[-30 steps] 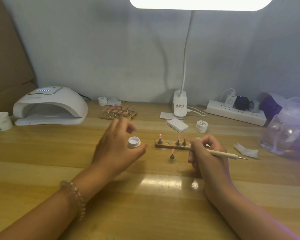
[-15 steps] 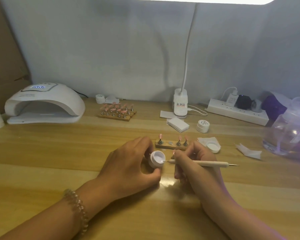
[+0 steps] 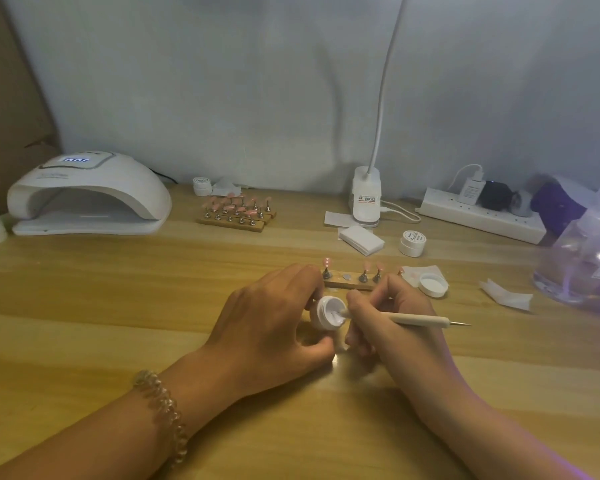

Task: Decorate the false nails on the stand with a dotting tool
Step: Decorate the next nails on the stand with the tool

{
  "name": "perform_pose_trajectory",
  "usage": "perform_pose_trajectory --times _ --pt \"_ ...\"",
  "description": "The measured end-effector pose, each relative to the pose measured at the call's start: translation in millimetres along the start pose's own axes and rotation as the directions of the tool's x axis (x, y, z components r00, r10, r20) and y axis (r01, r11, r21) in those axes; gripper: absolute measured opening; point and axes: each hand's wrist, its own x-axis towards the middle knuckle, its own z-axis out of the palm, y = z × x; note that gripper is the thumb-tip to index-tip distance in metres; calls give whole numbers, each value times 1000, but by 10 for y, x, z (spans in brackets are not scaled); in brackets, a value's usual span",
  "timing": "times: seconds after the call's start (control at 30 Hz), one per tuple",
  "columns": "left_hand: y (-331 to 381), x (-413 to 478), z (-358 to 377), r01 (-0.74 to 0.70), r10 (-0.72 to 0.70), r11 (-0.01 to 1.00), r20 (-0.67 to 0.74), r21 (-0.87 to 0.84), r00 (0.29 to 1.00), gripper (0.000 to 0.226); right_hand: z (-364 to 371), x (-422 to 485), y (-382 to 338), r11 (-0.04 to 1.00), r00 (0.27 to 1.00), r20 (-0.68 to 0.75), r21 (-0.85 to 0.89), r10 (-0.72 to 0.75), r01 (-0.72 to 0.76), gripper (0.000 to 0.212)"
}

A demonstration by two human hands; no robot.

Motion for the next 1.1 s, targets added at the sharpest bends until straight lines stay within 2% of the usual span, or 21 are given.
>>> perform_pose_trajectory --times 0.27,0.4,0.57,0.7,0.8,0.93,1.03,1.1 --pt "-5 -4 9 -10 10 1000 -20 -6 1000 36 -2 -4 -19 1000 1000 -24 22 -9 9 28" --pt "-32 5 17 23 -23 1000 -28 6 999 34 -36 -12 -72 986 995 -103 168 11 6 29" --pt "-254 70 23 206 -207 978 -24 -25 978 33 -110 22 -83 951 973 -228 307 31 42 26" --pt "-417 116 37 358 -358 934 -29 -25 933 36 -126 56 -73 942 966 -253 333 51 37 27" --pt "-466 124 50 403 -403 915 -14 -17 915 35 -123 69 -69 940 969 -240 339 50 36 26" --pt "-438 112 50 404 -404 915 -36 -6 914 46 -124 77 -77 941 975 -216 338 51 25 25" --pt "-283 90 -19 217 -209 976 -179 25 961 44 -121 70 -86 946 977 -209 324 47 24 26" --pt "-121 79 -31 98 -96 995 -135 14 986 31 -119 70 -89 947 976 -214 322 46 26 27"
